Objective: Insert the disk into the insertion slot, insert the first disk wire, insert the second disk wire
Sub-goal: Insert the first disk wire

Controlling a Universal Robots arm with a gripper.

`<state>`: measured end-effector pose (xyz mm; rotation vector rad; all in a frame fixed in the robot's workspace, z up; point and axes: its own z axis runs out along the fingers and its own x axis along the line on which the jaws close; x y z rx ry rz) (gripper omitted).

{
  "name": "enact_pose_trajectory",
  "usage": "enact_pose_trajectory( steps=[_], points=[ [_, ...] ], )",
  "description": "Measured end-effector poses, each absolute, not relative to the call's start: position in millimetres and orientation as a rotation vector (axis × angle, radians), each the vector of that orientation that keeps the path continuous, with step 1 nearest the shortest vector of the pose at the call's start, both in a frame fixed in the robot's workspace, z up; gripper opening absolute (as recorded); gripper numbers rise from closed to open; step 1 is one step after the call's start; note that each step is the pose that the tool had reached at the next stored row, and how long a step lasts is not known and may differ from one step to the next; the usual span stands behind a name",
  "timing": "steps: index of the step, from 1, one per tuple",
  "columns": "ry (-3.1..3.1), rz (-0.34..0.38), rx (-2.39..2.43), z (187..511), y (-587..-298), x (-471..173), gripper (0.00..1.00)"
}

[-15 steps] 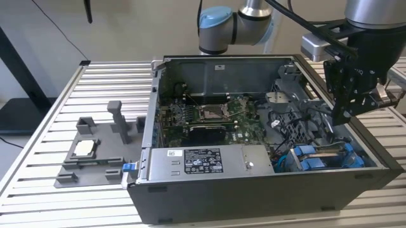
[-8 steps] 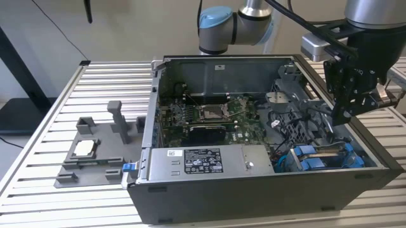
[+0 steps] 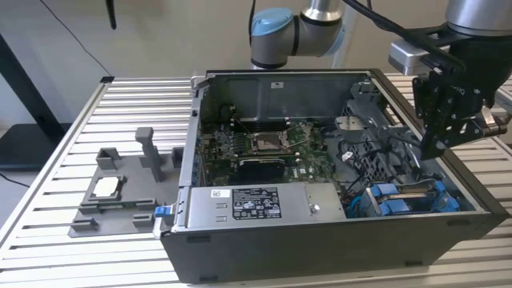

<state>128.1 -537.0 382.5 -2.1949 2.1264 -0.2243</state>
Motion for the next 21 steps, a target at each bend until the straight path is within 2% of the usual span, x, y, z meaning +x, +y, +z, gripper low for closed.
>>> enact_pose_trajectory(
  steps=[9,16,21],
  points=[
    [2.15,-0.18,-2.217,378.8,-537.1,139.2,0.19],
    [2.18,-0.114,-2.25,375.6,-537.0,146.6,0.19],
    [2.183,-0.109,-2.253,375.5,-537.0,147.7,0.19]
  ],
)
